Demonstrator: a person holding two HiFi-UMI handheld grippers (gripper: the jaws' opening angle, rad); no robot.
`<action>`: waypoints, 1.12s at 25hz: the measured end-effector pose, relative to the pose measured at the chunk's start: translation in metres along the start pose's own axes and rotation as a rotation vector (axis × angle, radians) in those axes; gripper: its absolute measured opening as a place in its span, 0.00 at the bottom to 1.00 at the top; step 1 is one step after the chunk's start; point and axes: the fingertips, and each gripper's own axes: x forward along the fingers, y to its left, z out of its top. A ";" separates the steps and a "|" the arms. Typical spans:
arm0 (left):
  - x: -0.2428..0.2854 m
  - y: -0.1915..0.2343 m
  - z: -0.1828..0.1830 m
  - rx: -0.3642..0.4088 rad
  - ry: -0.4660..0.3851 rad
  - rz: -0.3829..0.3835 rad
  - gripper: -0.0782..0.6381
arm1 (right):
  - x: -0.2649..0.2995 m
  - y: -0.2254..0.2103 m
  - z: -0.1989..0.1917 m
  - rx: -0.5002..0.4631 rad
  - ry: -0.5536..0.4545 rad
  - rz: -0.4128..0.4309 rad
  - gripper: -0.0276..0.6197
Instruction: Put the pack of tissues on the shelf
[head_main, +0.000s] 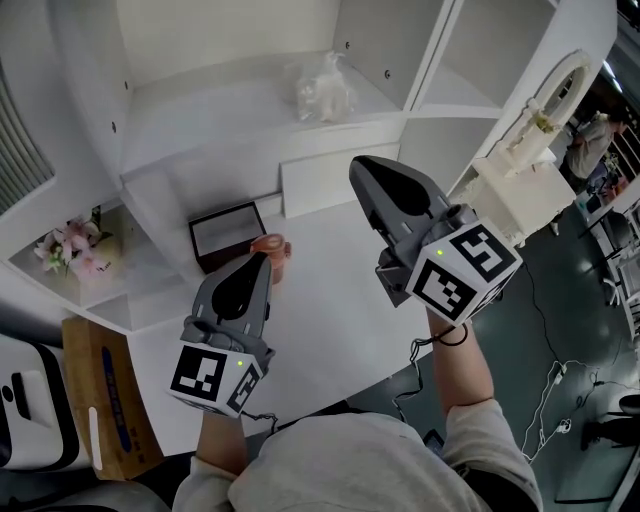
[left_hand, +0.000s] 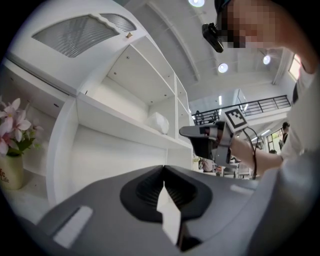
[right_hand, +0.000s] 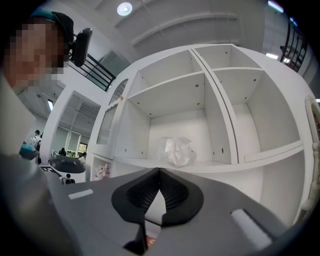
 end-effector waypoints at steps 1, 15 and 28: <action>0.000 -0.002 0.000 0.000 0.001 -0.004 0.11 | -0.003 0.001 -0.002 0.004 0.001 0.001 0.04; 0.005 -0.024 -0.010 -0.006 0.025 -0.042 0.11 | -0.034 0.010 -0.043 0.047 0.041 0.011 0.04; 0.003 -0.035 -0.016 -0.011 0.043 -0.050 0.11 | -0.051 0.026 -0.081 0.088 0.089 0.030 0.04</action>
